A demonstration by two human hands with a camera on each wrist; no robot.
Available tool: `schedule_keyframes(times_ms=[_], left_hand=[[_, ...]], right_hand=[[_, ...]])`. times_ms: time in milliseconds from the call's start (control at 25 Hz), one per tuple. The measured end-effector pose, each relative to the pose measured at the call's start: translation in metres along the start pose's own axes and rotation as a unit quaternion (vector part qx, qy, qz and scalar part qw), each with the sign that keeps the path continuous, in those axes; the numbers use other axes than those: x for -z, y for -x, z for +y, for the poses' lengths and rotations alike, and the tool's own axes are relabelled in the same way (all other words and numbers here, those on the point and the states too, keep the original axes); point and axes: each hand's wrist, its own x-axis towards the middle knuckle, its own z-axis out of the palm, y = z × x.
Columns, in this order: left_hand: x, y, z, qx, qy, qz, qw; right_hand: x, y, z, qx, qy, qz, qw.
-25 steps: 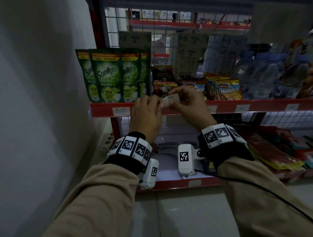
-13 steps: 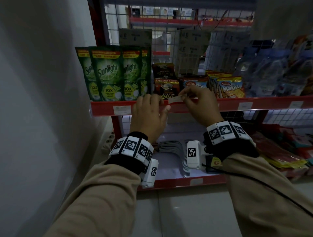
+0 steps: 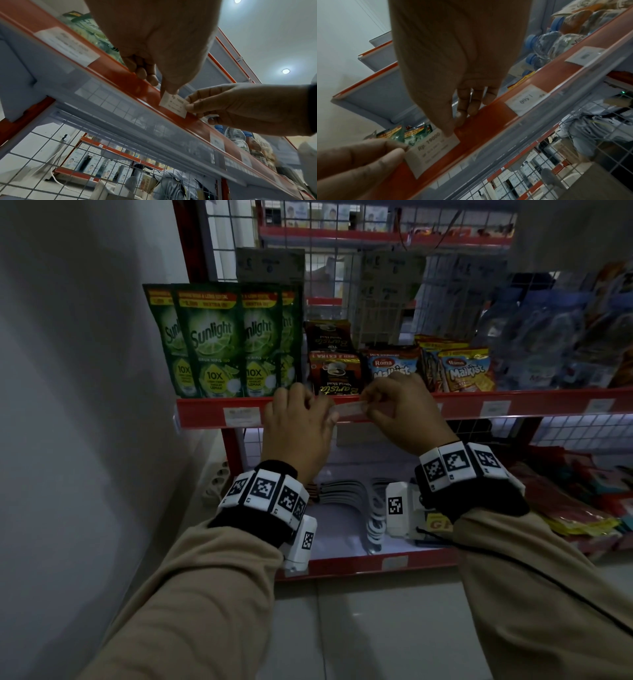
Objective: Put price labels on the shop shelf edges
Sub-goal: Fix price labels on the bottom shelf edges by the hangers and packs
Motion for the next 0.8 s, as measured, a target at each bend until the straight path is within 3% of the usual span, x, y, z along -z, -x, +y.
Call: schedule_keyframes(times_ms=[200, 800], left_hand=[[-0.0028, -0.0007, 0.0013, 0.006, -0.017, 0.003, 1.0], [-0.0043, -0.0028, 0.0006, 0.005, -0.023, 0.006, 1.0]], right_hand=[[-0.0005, 0.0026, 0.0009, 0.001, 0.062, -0.015, 0.998], [-0.0012, 0.0063, 0.0032, -0.003, 0.043, -0.011, 0.999]])
